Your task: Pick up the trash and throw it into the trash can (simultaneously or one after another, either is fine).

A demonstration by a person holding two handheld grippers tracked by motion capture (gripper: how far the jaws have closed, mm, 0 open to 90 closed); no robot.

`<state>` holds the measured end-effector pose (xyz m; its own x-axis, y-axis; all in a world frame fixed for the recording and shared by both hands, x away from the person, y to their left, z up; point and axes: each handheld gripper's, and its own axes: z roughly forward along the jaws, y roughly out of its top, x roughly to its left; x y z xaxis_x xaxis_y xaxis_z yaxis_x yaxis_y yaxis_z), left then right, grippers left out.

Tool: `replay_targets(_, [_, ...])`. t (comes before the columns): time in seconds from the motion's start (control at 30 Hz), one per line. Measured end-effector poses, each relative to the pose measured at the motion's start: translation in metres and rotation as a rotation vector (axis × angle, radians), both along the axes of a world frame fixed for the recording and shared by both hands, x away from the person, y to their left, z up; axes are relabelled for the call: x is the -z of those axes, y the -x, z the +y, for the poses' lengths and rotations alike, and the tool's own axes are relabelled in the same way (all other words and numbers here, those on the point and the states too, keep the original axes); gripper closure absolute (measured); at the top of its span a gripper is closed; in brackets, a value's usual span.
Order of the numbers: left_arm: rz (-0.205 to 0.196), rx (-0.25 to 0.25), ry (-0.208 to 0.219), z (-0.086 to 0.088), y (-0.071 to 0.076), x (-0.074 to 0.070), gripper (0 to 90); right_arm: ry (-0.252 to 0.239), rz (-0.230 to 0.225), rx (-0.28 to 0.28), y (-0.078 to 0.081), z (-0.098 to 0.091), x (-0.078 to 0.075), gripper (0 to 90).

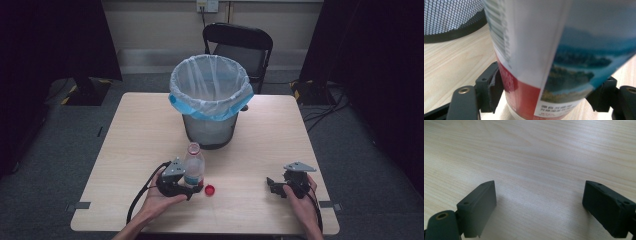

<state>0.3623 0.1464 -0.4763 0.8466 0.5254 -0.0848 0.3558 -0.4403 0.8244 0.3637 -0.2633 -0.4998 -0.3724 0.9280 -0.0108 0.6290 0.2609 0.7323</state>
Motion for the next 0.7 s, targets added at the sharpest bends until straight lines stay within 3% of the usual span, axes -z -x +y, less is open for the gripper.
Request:
replay_targets(0.1, [0.005, -0.002, 0.003, 0.002, 0.0, 0.0, 27.5, 0.0, 0.0, 0.0, 0.0, 0.0, 0.0, 11.2])
replay_targets(0.13, [0.007, -0.005, 0.029, 0.003, 0.0, -0.001, 27.7, 0.0, 0.0, 0.0, 0.0, 0.0, 0.0, 11.2])
replay_targets(0.4, [-0.004, -0.003, 0.088, 0.009, 0.001, -0.008, 28.2, 0.0, 0.0, 0.0, 0.0, 0.0, 0.0, 11.2])
replay_targets(0.7, [-0.03, -0.001, 0.187, 0.017, 0.005, -0.022, 28.1, 0.0, 0.0, 0.0, 0.0, 0.0, 0.0, 11.2])
